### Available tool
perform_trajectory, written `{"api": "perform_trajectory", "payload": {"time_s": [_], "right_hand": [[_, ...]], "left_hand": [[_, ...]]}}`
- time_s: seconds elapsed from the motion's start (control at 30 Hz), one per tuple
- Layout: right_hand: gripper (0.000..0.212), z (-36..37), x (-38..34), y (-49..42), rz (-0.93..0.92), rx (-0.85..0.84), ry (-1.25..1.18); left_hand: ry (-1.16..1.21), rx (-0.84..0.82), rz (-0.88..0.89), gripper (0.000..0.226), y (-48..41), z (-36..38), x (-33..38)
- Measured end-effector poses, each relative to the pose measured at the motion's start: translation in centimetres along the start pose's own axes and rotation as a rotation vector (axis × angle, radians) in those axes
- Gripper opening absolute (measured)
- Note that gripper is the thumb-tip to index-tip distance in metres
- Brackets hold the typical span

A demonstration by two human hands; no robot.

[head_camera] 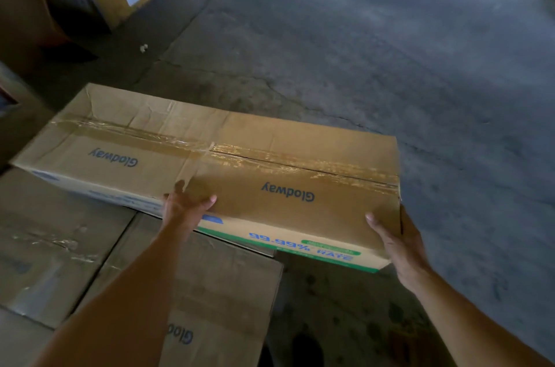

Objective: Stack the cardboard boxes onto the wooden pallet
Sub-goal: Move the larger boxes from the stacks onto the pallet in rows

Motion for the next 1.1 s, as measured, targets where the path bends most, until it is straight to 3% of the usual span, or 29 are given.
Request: {"api": "perform_trajectory", "payload": {"time_s": [0.1, 0.3, 0.4, 0.63, 0.97, 1.1], "right_hand": [[0.082, 1.6, 0.7, 0.2, 0.021, 0.029, 0.038], [0.066, 4.9, 2.4, 2.3, 0.026, 0.012, 0.064], [0.086, 6.0, 3.2, 2.7, 0.016, 0.032, 0.117], [0.102, 7.9, 5.6, 3.6, 0.069, 0.040, 0.169], [0.117, 9.1, 5.3, 2.6, 0.121, 0.019, 0.237], [0.109, 9.5, 5.5, 2.2, 0.135, 0.020, 0.283]], "left_hand": [[-0.099, -0.017, 0.059, 0.076, -1.6, -0.7, -0.9], [-0.108, 0.031, 0.006, 0.081, -2.9, -2.5, -3.5], [-0.125, 0.028, 0.031, 0.083, -3.7, -3.1, -4.1], [-0.198, 0.063, 0.080, 0.083, -4.6, -3.9, -5.3], [-0.287, 0.067, 0.103, 0.082, -5.2, -4.0, -5.1], [-0.322, 0.085, 0.109, 0.080, -5.6, -4.2, -5.4]]}}
Point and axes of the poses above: each hand's wrist, its own y-axis away from the middle knuckle, its own z-axis out of the palm, x = y × z, the point moved 4 cm from there along -y, towards the middle knuckle, and after that the axes turned 13 degrees about -y, right-handed, at the moved point
